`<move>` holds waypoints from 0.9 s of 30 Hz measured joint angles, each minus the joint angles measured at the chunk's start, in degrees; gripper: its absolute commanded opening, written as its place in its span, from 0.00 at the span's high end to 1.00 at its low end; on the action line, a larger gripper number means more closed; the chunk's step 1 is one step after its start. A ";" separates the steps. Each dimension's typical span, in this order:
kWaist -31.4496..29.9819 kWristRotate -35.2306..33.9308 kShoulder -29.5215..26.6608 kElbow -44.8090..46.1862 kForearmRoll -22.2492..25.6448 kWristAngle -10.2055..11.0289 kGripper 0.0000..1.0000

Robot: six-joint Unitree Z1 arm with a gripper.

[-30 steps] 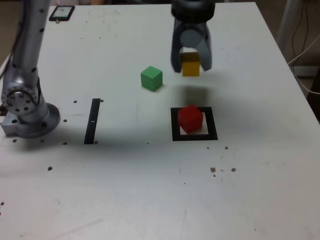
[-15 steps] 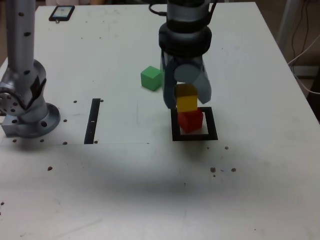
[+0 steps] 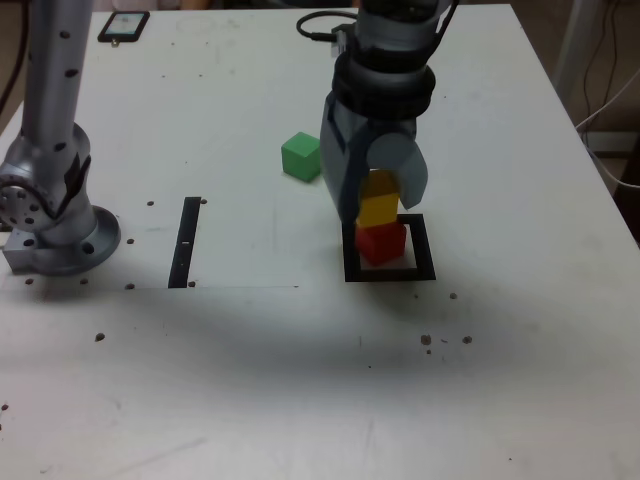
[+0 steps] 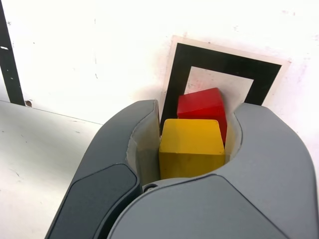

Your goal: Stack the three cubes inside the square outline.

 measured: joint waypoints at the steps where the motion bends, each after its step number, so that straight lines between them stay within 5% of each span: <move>1: 0.20 0.08 0.22 -0.45 0.13 -0.09 0.95; 27: 2.80 1.57 2.40 -2.48 1.98 -3.11 0.92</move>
